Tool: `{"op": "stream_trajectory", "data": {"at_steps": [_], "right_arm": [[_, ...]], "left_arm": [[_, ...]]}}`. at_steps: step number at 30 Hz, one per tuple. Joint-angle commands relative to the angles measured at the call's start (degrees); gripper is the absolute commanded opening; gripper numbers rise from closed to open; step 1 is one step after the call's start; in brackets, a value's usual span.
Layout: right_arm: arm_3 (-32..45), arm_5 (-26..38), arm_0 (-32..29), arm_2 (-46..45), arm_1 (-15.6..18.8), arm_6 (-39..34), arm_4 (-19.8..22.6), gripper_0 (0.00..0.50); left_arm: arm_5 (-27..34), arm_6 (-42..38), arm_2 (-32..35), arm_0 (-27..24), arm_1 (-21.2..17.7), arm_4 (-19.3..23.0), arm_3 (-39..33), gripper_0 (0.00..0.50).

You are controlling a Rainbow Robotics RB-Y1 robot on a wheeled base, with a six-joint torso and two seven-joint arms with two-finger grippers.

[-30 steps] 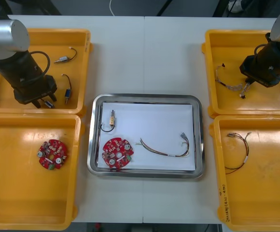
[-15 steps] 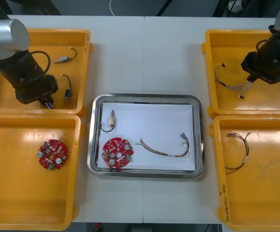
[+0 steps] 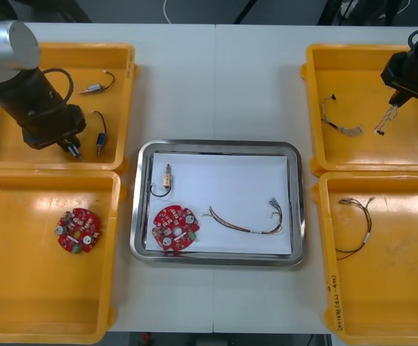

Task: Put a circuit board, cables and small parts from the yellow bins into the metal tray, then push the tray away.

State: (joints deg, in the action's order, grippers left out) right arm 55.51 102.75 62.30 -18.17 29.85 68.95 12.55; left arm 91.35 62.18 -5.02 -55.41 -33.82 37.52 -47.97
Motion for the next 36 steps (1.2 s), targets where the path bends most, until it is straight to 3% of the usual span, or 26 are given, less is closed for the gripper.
{"op": "stream_trajectory", "data": {"at_steps": [1,10,16,22,32,36], "right_arm": [[8.21,6.85,-1.83,0.16,0.38,1.72,2.39,0.0],[20.61,7.25,-6.31,0.95,1.0,2.16,8.8,0.0],[28.69,7.25,-10.18,3.67,2.23,3.21,13.72,0.0],[37.48,7.25,-14.57,8.59,5.04,4.09,21.11,0.0],[47.41,7.25,-15.89,16.59,7.77,5.93,35.17,0.0],[50.93,7.25,-15.89,19.14,7.94,6.9,37.81,0.0]], "left_arm": [[-0.38,4.7,2.56,-2.77,-2.75,-1.22,-3.63,0.001],[1.03,5.05,3.09,-2.77,-4.5,-2.98,-8.11,0.001],[5.24,5.67,3.96,-2.68,-5.47,-4.3,-11.89,0.0],[9.9,5.84,5.02,-2.68,-5.65,-5.36,-16.55,0.0],[16.32,5.05,5.19,0.04,-5.56,-5.53,-26.57,0.001],[17.9,4.7,5.19,1.09,-5.21,-5.09,-29.73,0.001]]}}
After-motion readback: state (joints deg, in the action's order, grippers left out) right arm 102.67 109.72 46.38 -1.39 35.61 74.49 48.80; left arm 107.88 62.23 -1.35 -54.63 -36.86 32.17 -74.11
